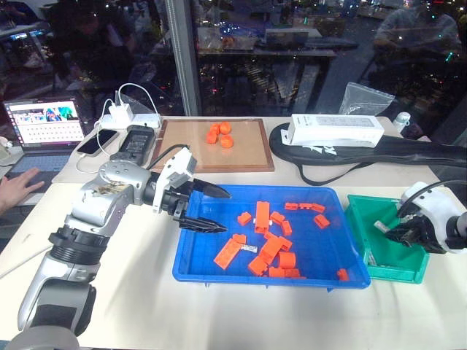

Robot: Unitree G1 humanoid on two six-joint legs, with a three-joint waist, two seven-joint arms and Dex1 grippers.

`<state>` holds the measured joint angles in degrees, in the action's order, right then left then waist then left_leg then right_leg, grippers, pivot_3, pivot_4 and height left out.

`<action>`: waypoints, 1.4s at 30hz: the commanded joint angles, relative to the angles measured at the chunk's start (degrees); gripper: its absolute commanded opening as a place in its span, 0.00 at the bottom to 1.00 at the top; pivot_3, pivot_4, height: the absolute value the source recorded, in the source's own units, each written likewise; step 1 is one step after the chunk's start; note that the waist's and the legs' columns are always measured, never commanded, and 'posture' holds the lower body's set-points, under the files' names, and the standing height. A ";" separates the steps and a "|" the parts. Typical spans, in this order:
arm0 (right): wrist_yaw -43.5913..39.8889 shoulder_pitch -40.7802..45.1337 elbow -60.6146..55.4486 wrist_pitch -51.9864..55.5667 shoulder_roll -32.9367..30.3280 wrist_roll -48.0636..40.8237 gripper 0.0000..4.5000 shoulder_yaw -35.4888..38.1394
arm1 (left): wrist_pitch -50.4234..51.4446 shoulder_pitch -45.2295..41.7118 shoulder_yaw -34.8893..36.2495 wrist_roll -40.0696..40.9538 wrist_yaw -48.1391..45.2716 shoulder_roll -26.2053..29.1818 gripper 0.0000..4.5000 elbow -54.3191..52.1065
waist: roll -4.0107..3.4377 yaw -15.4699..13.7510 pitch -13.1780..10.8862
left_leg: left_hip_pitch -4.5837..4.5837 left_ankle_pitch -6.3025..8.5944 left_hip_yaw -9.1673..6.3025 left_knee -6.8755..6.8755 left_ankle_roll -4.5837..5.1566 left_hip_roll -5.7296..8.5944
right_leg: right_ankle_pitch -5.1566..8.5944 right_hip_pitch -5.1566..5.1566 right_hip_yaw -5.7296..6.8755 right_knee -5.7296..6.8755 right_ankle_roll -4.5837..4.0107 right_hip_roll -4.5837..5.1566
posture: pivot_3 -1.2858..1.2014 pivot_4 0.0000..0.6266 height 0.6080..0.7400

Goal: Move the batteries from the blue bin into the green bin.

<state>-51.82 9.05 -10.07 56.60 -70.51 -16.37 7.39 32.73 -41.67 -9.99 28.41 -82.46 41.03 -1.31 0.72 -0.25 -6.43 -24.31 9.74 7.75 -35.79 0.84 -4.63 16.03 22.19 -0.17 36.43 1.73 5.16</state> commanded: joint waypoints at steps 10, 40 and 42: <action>-3.92 22.27 -13.58 3.61 3.52 -6.78 0.99 -8.16 | -1.79 2.86 1.09 -1.80 -1.62 6.68 1.00 -1.38 | -0.04 1.11 -0.04 | 0.11 0.01 -0.11 0.04 -0.01 -0.08 | 0.09 0.14 -0.21 0.16 0.06 -0.18 | 0.52 0.24 0.65; 4.83 35.34 -9.53 6.45 36.12 -2.14 0.99 -38.69 | -1.05 9.57 4.42 -2.53 -0.61 11.91 1.00 -4.62 | 0.12 0.42 -0.06 | 0.01 0.02 0.08 -0.06 -0.03 -0.13 | 0.14 0.49 0.09 0.52 -0.35 -0.10 | 0.52 0.24 0.65; 4.78 35.97 -8.75 5.85 36.83 -1.40 0.99 -39.81 | -0.60 9.58 4.62 -1.96 -0.66 11.83 1.00 -4.79 | 0.12 0.41 -0.06 | 0.00 0.02 0.09 -0.04 -0.03 -0.13 | 0.15 0.50 0.10 0.54 -0.36 -0.11 | 0.52 0.24 0.65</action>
<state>-46.75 43.44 -18.67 64.05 -34.00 -18.69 -32.40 31.63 -31.36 -7.23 24.99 -83.22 52.57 -4.34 0.84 0.15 -6.49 -24.31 9.76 7.84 -35.83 0.80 -4.76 16.17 22.69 -0.08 36.98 1.37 5.05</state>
